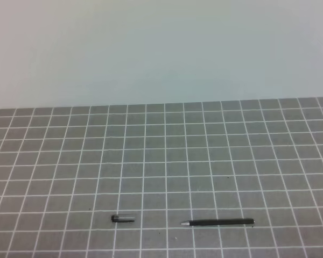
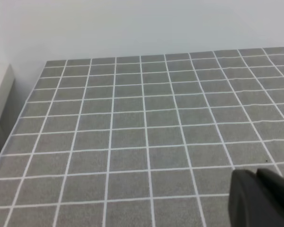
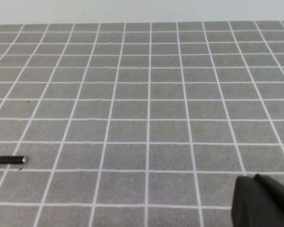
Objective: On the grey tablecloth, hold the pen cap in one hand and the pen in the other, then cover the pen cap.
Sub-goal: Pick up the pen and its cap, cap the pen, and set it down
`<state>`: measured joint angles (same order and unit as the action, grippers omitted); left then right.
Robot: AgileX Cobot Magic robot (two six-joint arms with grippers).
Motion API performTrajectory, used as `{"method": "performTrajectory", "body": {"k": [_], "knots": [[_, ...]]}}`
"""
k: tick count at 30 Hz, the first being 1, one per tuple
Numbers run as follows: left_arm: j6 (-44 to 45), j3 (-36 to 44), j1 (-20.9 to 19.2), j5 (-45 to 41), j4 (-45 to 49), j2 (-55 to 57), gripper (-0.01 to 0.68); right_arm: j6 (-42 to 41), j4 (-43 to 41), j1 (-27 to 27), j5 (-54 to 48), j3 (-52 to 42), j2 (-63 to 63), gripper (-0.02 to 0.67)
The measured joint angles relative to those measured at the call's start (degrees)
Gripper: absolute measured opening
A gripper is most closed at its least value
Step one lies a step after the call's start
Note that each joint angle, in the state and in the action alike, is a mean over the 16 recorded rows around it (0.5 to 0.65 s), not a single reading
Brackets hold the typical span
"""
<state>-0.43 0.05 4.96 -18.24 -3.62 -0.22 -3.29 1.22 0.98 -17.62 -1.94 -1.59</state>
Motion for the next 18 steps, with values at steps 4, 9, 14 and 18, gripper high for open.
{"method": "performTrajectory", "body": {"k": [4,9,14,18], "knots": [[0.03,0.00,0.00,0.00,0.26,0.01,-0.003,0.00,0.07,0.00,0.00,0.00,0.00,-0.003],[0.06,0.00,0.00,0.00,0.59,0.02,-0.003,0.00,0.07,0.00,-0.03,0.00,0.00,-0.003],[0.09,0.00,0.00,0.00,0.87,0.02,-0.003,0.00,0.07,0.00,-0.08,0.00,0.00,-0.003],[0.09,0.00,0.00,0.00,0.89,0.02,-0.003,0.00,0.07,0.00,-0.09,0.00,0.00,-0.003]]}}
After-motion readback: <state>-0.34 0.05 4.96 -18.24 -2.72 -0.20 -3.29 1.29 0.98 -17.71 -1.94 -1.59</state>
